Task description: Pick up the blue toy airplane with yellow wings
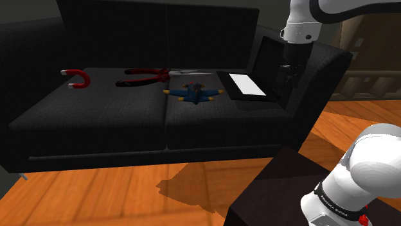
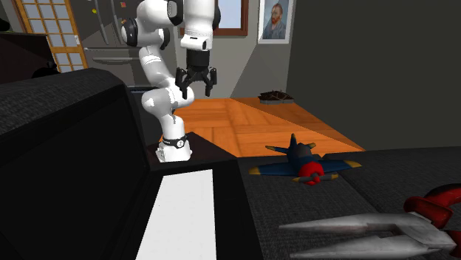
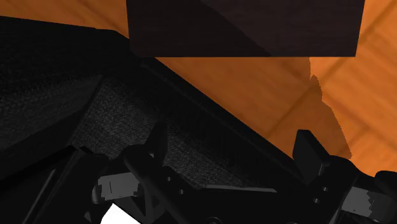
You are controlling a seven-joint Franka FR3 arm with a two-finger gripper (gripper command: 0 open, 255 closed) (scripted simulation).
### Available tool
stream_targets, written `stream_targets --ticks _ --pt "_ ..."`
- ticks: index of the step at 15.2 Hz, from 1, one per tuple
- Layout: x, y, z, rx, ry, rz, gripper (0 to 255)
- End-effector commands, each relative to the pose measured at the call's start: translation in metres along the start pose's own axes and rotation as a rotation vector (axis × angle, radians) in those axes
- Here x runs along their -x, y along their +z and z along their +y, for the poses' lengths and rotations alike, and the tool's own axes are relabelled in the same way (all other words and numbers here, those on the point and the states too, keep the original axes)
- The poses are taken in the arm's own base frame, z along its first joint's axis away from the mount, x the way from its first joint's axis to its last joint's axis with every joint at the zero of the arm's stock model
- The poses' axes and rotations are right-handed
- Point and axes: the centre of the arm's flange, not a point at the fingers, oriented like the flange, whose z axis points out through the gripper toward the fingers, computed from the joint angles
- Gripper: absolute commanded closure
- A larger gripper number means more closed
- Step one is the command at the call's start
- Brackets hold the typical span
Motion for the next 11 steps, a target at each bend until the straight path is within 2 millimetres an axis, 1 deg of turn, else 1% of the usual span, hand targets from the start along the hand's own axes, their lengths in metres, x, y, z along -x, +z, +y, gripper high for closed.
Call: stream_targets --ticks 1,6,11 --pt "0.000 0.000 0.000 0.000 0.000 0.000 0" --pt "-0.046 0.002 -0.053 0.029 0.158 -0.007 0" --pt "-0.100 0.005 -0.097 0.058 0.315 -0.014 0"
